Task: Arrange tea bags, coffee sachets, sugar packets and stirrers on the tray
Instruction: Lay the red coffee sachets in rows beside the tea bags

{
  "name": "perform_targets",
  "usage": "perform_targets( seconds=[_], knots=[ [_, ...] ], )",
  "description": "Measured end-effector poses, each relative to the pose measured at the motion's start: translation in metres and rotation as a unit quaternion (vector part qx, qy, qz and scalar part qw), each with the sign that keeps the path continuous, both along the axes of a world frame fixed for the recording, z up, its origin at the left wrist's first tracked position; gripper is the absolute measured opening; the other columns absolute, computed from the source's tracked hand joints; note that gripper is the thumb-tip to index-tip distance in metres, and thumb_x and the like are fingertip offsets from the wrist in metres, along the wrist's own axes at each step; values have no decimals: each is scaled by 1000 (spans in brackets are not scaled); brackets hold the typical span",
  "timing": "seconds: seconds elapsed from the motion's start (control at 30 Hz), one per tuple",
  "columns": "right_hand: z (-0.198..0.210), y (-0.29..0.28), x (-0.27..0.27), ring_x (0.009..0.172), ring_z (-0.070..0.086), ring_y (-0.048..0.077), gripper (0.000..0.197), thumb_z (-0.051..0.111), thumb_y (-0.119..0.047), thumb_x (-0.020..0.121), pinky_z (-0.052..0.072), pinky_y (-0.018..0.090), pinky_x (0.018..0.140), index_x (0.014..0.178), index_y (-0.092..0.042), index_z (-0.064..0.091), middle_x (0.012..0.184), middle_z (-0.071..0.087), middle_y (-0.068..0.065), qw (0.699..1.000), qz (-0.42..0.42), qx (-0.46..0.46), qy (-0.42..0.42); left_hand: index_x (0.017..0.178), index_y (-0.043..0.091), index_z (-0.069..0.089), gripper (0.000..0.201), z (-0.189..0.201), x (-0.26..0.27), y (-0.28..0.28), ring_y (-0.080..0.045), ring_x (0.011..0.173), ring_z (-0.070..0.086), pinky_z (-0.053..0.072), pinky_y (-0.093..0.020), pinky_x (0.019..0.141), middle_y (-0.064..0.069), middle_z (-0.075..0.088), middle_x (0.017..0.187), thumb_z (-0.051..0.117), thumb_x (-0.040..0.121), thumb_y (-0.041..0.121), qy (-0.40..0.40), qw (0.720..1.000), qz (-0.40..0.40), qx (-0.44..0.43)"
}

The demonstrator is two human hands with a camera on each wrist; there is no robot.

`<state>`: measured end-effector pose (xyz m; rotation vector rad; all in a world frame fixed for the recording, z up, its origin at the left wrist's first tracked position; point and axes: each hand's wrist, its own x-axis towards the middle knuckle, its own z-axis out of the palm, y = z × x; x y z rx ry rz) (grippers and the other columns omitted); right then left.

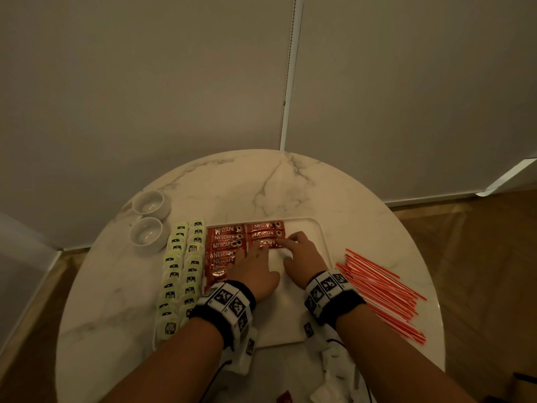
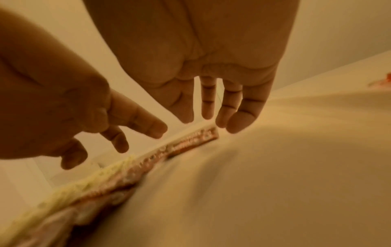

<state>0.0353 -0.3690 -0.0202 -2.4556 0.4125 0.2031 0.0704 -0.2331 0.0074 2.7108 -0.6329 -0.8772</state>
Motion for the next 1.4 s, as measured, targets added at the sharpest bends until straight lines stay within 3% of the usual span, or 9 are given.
perform_targets(
  seconds=[0.1, 0.2, 0.27, 0.4, 0.6, 0.83, 1.07, 1.27, 1.4],
  knots=[
    [15, 1, -27, 87, 52, 11, 24, 56, -16, 88, 42, 23, 79, 109, -23, 64, 106, 53, -5, 999, 20, -2, -24, 129, 22, 48, 42, 14, -17, 15, -21, 126, 31, 33, -38, 104, 0, 41, 135, 45, 91, 38, -49, 995, 2, -83],
    [27, 18, -77, 88, 56, 14, 11, 54, -27, 90, 45, 25, 81, 97, -23, 63, 92, 57, -7, 994, 99, 3, 50, 98, 19, 57, 18, 21, -43, 38, -13, 96, 51, 46, -32, 89, 5, 55, 102, 46, 93, 33, -10, 990, -6, -144],
    [28, 37, -115, 93, 58, 19, 20, 56, -37, 88, 46, 29, 84, 98, -21, 61, 95, 60, -1, 976, 167, 4, 142, 94, 20, 55, 16, 22, -63, 54, -9, 85, 53, 48, -26, 82, 8, 55, 94, 46, 94, 33, 34, 988, -48, -142],
    [19, 70, -169, 110, 56, 30, 43, 46, -47, 94, 45, 38, 88, 117, -11, 53, 119, 56, 13, 935, 240, -82, 249, 101, 19, 56, 20, 21, -96, 81, -13, 92, 52, 43, -26, 82, 3, 57, 103, 43, 95, 34, 63, 976, -190, -84],
    [16, 91, -196, 113, 53, 27, 46, 54, -47, 90, 43, 35, 90, 121, -14, 49, 123, 55, 8, 941, 211, -100, 247, 85, 22, 49, 12, 9, -117, 117, -13, 76, 48, 41, -26, 71, 2, 54, 88, 45, 90, 31, 20, 984, -175, 19],
    [12, 95, -195, 110, 54, 25, 28, 46, -33, 94, 43, 34, 90, 113, -14, 53, 118, 58, 7, 949, 178, -101, 239, 112, 19, 52, 25, -9, -123, 151, -21, 105, 57, 47, -33, 88, -3, 58, 117, 50, 89, 29, -31, 980, -146, 128],
    [22, 77, -179, 80, 55, 13, 19, 58, -38, 84, 46, 25, 71, 78, -24, 47, 88, 57, -4, 978, 54, -16, 201, 115, 16, 55, 25, -17, -121, 152, -23, 109, 55, 44, -33, 90, -8, 57, 120, 41, 96, 22, -8, 975, -172, 142],
    [32, 54, -169, 66, 58, 8, 19, 68, -27, 81, 43, 19, 54, 87, -16, 55, 85, 64, -1, 978, -62, 149, 135, 94, 25, 51, 17, -5, -119, 152, -12, 86, 51, 40, -24, 73, 6, 53, 95, 55, 85, 39, 22, 988, -140, 67],
    [33, 54, -166, 61, 68, 19, 30, 73, -17, 81, 55, 32, 54, 98, -1, 55, 84, 71, 13, 934, -136, 315, 100, 119, 30, 53, 52, 2, -130, 130, -2, 92, 57, 48, -20, 82, 12, 60, 106, 64, 77, 59, 135, 982, -59, -115]
  ],
)
